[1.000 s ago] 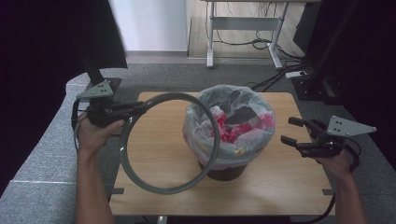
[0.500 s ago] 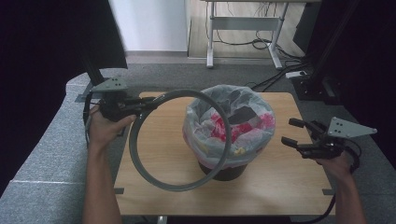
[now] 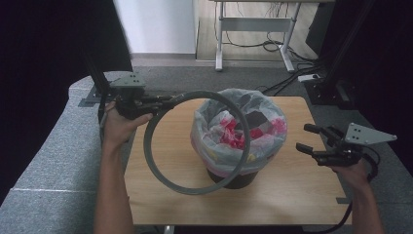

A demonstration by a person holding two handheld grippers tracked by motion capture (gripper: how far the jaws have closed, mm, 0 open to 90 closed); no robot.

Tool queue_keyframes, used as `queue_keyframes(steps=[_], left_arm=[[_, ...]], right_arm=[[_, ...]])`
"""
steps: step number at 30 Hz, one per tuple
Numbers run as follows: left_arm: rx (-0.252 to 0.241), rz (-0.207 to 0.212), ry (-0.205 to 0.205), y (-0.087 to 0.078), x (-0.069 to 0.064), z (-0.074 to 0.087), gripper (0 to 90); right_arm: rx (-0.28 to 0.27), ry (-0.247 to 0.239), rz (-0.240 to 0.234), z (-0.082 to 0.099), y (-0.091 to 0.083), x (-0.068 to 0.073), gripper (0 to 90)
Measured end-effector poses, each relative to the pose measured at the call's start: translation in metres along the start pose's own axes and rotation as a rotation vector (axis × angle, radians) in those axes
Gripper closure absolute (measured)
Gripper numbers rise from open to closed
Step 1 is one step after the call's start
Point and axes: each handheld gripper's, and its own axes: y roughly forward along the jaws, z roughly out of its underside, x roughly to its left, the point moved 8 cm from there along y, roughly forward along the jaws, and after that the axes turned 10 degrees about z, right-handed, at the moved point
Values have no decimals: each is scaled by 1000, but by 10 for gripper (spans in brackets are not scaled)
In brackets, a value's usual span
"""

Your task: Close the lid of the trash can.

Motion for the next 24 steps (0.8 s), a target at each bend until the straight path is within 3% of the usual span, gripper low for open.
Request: queue_keyframes(steps=[14, 24], left_arm=[[14, 7, 9, 20, 7, -20, 795], [33, 25, 17, 47, 13, -36, 796]], right_arm=[[1, -2, 1, 0, -2, -2, 290], [0, 5, 4, 1, -4, -6, 290]])
